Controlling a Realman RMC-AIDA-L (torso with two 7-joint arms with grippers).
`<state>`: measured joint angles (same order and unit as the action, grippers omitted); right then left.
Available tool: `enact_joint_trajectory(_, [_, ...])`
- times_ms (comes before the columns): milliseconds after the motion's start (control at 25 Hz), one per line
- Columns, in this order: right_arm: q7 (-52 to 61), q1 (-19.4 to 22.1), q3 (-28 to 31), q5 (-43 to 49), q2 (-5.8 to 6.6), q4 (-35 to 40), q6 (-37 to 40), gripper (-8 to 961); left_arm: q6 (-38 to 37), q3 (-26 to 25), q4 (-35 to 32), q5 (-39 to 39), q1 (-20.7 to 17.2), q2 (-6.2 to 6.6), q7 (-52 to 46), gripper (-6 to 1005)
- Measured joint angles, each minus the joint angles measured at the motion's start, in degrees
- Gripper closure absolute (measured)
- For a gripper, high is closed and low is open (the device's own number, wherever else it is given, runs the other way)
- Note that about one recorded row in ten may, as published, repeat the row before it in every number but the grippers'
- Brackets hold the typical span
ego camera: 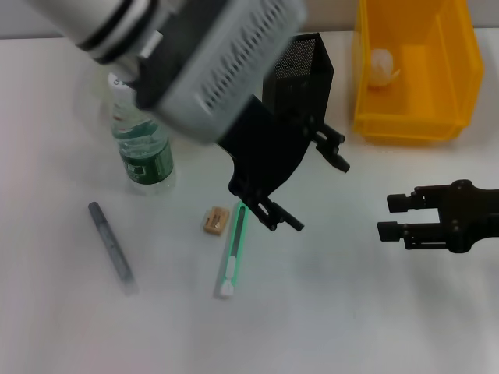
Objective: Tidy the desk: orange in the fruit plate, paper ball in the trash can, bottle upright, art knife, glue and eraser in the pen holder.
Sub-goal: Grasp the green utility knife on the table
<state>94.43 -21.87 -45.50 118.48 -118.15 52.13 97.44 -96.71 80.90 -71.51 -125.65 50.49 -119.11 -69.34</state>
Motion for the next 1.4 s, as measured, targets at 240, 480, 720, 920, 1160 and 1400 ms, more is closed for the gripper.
enact_joint_trajectory(240, [0.14, -0.02, 0.05, 0.12, -0.19, -0.71, -0.76, 335, 1.11, 5.62, -1.59, -3.8, 0.05, -0.05, -0.14, 195])
enact_joint_trajectory(480, [0.58, -0.02, 0.06, 0.35, -0.03, -2.29, -1.17, 335, 2.06, 10.03, -1.68, -6.83, 0.51, -0.07, 1.17, 197])
enact_joint_trajectory(720, [0.54, -0.09, -0.08, 0.5, -0.02, -2.96, -1.6, 335, 6.36, 15.24, 2.31, -8.08, 2.19, 0.1, 2.62, 200])
enact_joint_trajectory(920, [0.69, 0.22, 0.06, 0.53, -0.11, -3.06, -1.82, 335, 9.39, 19.35, 5.39, -9.18, 2.81, 0.29, 3.42, 203])
enact_joint_trajectory(1160, [1.48, 0.42, 0.06, 0.53, -0.14, -4.31, -2.49, 336, 11.33, 22.15, 7.07, -10.1, 3.84, 0.55, 3.91, 206])
enact_joint_trajectory(1400, [1.59, -0.01, 0.06, 0.59, 0.04, -5.55, -3.61, 336, 11.49, 23.16, 7.95, -12.24, 4.54, 0.74, 3.94, 208])
